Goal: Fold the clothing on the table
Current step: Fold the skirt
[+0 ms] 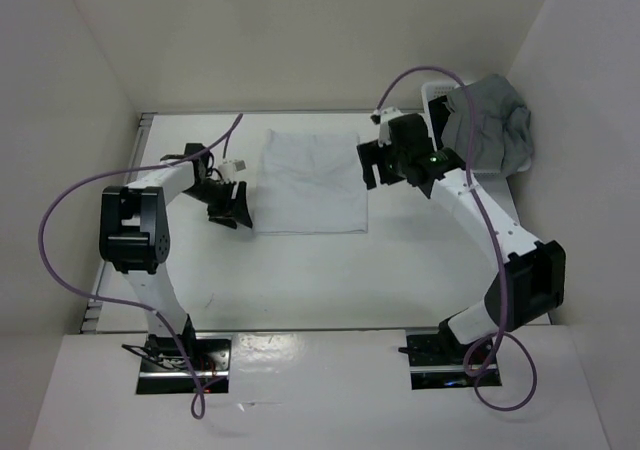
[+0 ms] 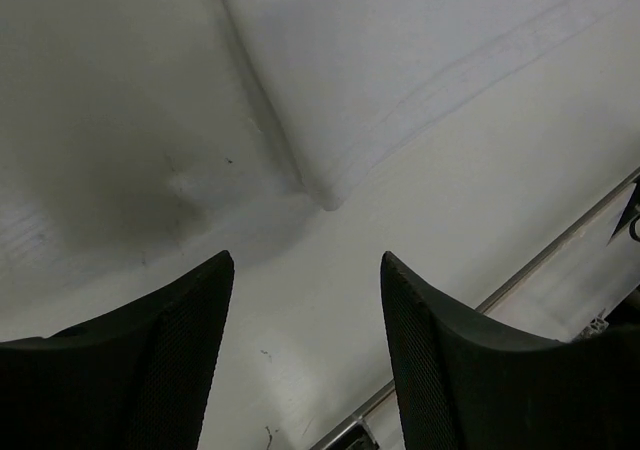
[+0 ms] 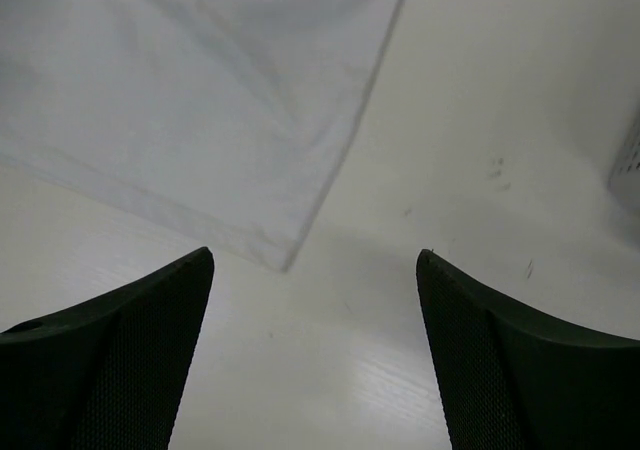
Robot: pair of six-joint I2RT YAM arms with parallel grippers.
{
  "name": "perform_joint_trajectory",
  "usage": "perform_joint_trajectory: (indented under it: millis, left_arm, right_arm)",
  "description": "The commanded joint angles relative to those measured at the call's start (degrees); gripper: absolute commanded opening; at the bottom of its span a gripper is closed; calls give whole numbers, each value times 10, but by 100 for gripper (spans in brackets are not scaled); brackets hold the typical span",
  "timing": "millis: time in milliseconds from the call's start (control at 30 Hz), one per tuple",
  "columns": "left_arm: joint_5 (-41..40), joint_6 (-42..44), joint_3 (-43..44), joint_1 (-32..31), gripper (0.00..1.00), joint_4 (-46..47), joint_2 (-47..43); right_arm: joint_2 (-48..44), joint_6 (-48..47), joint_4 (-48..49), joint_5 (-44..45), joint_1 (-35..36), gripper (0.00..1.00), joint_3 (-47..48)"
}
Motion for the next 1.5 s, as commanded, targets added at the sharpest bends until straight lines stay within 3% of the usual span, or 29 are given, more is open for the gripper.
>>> perform_joint_trajectory:
  millis: [0, 267, 733, 833, 1000, 1267, 1467]
  left_arm:
    - [-5, -19, -8, -6, 68, 26, 14]
    - [8, -24, -1, -12, 63, 33, 59]
    - [-1, -29, 11, -49, 59, 44, 104]
    - [-14, -29, 11, -49, 56, 44, 104]
    - [-20, -29, -2, -49, 50, 50, 98]
    - [-30, -29, -7, -49, 42, 50, 75]
    - [-25, -24, -12, -44, 42, 50, 75]
  right_arm:
    - [-18, -25, 22, 3, -17, 86, -70]
    - [-55, -32, 60, -19, -44, 86, -151]
    - [23, -15, 85, 2, -44, 86, -162]
    - [49, -9, 85, 2, -44, 78, -151]
    - [86, 3, 85, -4, -44, 73, -146]
    - [136, 8, 80, -30, -44, 70, -130]
    - [157, -3, 70, -54, -26, 70, -124]
